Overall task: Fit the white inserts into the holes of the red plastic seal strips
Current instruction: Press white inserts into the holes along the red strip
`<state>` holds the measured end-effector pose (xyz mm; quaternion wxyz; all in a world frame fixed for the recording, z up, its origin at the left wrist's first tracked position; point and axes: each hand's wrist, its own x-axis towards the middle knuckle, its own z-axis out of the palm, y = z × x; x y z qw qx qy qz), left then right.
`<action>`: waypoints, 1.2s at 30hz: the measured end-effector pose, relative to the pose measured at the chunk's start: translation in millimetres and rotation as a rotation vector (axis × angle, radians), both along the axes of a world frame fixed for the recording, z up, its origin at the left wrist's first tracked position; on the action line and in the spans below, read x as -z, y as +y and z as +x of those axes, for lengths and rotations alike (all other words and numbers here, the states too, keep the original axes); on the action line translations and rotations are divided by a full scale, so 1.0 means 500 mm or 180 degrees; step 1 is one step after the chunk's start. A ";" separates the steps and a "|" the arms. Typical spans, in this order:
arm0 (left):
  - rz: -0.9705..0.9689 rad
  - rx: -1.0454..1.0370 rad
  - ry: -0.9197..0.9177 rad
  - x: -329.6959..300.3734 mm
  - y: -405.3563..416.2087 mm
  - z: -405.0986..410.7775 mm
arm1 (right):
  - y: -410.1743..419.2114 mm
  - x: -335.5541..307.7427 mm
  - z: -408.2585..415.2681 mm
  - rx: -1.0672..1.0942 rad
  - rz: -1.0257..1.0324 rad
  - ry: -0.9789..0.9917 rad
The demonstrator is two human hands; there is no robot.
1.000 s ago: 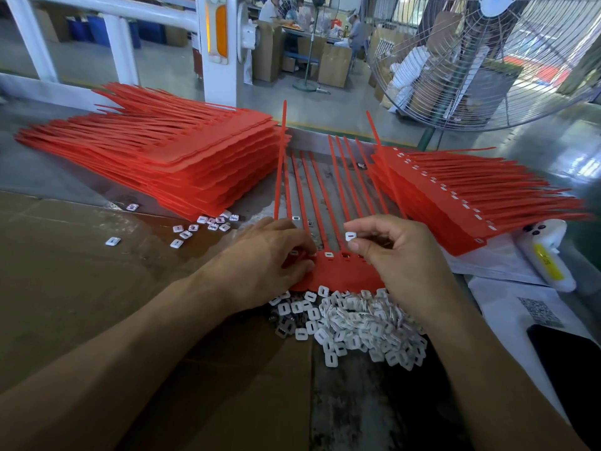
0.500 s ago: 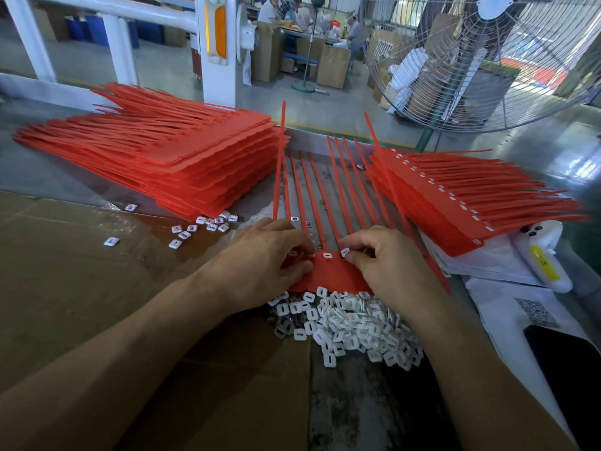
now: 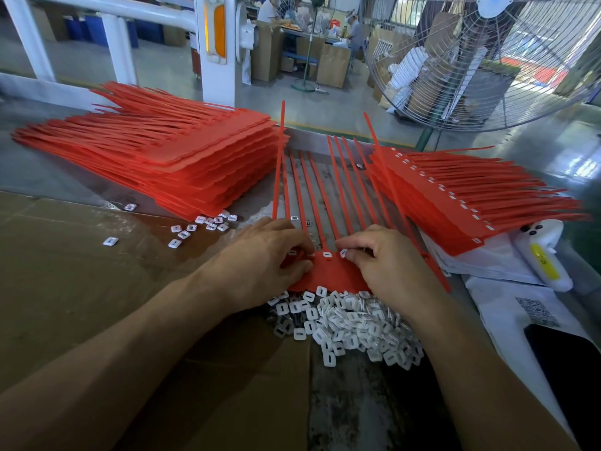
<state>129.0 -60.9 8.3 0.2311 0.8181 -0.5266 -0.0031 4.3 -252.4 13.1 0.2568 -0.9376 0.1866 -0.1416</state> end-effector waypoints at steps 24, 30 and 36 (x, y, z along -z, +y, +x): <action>-0.0179 -0.0074 0.0035 -0.009 0.006 0.000 | 0.006 -0.005 -0.007 0.0280 -0.0009 -0.0184; -0.0026 -0.0027 0.0115 -0.005 0.006 0.007 | 0.008 -0.010 -0.012 0.0201 -0.0331 -0.0104; 0.0011 -0.0051 0.0123 -0.004 0.003 0.004 | 0.013 -0.019 -0.014 0.0054 -0.0721 0.0049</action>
